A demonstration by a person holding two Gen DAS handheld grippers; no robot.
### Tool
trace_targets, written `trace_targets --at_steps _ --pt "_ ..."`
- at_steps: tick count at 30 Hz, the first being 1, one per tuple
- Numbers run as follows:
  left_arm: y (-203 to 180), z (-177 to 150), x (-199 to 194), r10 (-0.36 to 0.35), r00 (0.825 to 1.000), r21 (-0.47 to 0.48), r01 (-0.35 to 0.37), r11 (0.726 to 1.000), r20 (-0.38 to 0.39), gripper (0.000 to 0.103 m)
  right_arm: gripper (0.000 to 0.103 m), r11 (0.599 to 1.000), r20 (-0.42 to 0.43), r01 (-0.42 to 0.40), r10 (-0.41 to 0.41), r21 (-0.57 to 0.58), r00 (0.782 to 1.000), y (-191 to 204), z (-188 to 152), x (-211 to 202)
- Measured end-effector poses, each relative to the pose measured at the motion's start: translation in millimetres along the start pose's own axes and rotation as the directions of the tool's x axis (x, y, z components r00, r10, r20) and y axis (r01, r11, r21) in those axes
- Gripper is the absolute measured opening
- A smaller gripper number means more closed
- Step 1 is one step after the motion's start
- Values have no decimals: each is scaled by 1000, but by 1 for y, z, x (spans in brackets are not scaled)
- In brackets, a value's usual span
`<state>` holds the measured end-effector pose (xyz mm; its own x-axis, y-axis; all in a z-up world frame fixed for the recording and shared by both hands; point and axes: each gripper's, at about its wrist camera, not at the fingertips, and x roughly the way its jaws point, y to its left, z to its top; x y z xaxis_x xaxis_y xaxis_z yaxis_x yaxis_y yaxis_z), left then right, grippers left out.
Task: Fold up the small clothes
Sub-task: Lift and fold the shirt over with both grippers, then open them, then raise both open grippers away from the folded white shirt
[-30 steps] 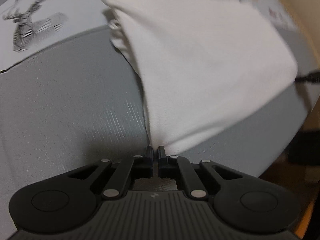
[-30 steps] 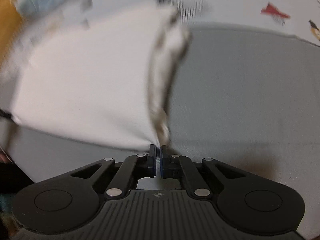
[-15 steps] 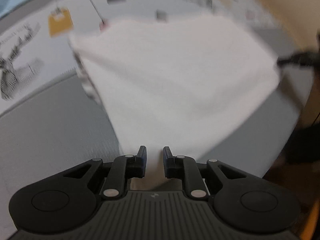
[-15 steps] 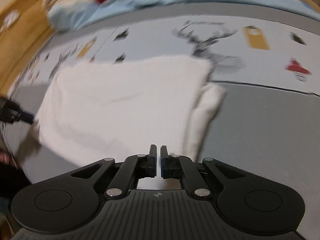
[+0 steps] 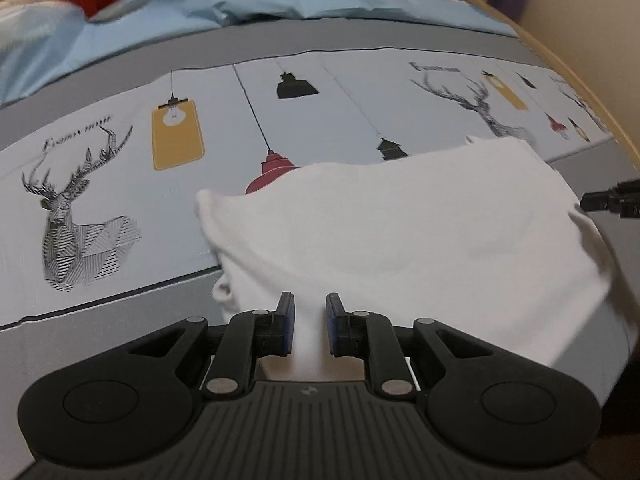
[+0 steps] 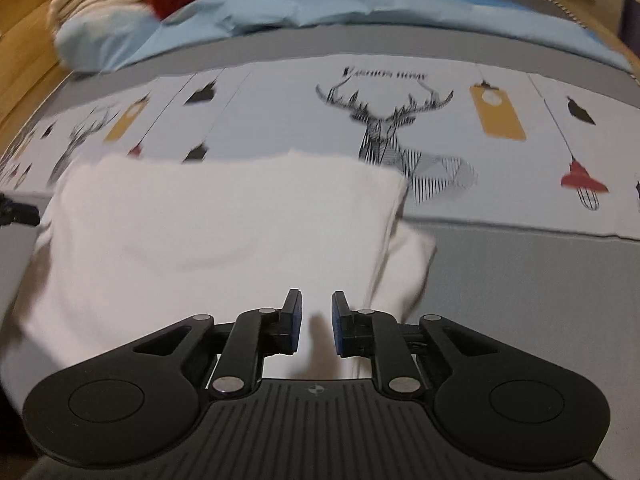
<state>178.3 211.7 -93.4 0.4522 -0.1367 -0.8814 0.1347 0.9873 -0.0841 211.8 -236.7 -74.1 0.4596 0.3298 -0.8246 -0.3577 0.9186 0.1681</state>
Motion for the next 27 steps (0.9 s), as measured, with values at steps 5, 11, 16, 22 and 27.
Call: trace_targets --at_steps 5,11,16,22,27 --pt "13 -6 30 213 962 18 -213 977 -174 17 17 986 -127 166 -161 30 979 -9 5 39" --pt "14 23 -4 129 990 -75 -124 989 54 17 18 986 14 129 -131 104 991 -16 22 31" --pt "-4 26 37 129 991 -26 -130 991 -45 17 21 973 -107 209 -198 97 974 -23 13 57" --pt "-31 21 32 166 986 81 -165 983 -3 18 28 974 -43 199 -196 104 980 -13 14 38" --pt "-37 5 40 234 970 148 -222 964 -71 28 31 960 -94 261 -252 98 963 -7 6 27"
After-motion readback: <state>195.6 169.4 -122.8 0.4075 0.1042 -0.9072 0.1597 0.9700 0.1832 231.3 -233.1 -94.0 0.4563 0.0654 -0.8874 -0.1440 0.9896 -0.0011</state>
